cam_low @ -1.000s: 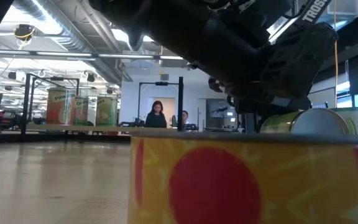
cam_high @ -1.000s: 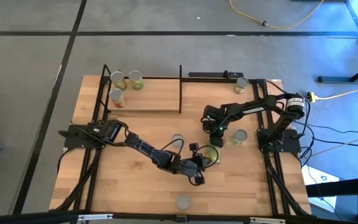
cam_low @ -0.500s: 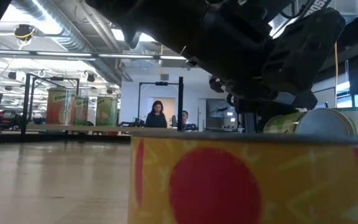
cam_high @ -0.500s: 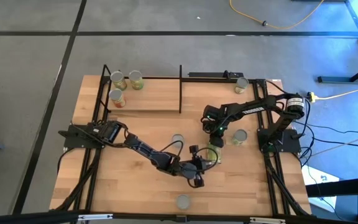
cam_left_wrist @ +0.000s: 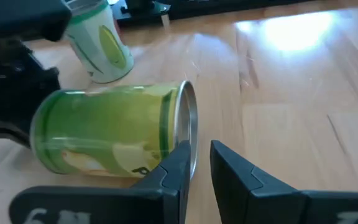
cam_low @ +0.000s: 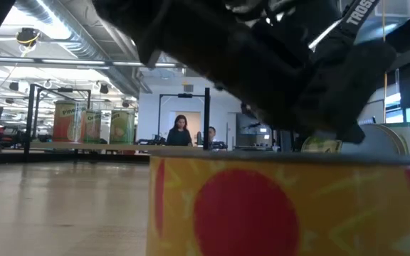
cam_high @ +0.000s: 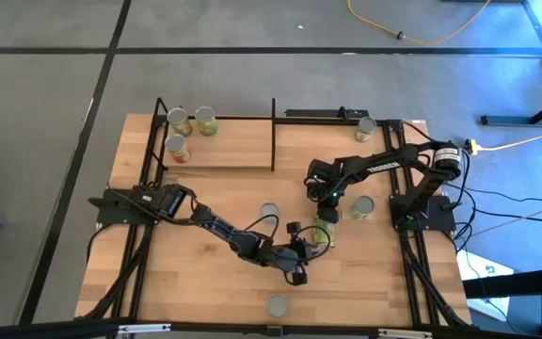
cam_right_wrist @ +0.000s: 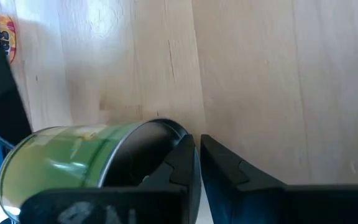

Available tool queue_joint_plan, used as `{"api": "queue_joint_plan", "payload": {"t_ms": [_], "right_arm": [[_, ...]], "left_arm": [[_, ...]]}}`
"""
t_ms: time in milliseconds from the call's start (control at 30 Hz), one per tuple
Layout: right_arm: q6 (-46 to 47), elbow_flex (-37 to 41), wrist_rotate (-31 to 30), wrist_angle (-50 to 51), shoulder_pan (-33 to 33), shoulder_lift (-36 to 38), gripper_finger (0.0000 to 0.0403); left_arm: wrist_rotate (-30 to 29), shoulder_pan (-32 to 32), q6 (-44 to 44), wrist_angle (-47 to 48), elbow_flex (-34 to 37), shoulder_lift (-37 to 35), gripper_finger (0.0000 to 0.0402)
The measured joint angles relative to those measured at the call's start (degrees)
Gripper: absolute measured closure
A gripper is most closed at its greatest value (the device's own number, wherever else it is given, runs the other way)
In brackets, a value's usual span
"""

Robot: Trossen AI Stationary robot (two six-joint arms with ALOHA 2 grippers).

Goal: Pick and place cans onto a shelf
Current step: Put the canned pears can on the shelf

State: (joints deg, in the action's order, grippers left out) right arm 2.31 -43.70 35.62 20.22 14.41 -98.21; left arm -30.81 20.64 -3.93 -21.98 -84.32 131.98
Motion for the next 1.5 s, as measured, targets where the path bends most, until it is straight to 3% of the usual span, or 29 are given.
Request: {"api": "queue_joint_plan", "payload": {"t_ms": [333, 467, 767, 1500], "right_arm": [[0.0, 0.0, 0.0, -0.3, 0.0, 0.0, 0.0371], [0.0, 0.0, 0.0, -0.5, 0.0, 0.0, 0.0371], [0.1, 0.0, 0.0, -0.8, 0.0, 0.0, 0.0371], [0.2, 0.0, 0.0, -1.6, 0.0, 0.0, 0.0371]], "left_arm": [[-3.5, 0.8, 4.8, -3.2, -0.5, 0.4, 0.0347], [-7.8, 2.0, 6.2, -2.1, -2.4, 0.4, 0.0347], [-10.9, 1.7, 6.0, 1.0, -3.5, 0.4, 0.0347], [-8.0, 0.7, 6.0, 4.5, -3.5, 0.4, 0.0347]]}}
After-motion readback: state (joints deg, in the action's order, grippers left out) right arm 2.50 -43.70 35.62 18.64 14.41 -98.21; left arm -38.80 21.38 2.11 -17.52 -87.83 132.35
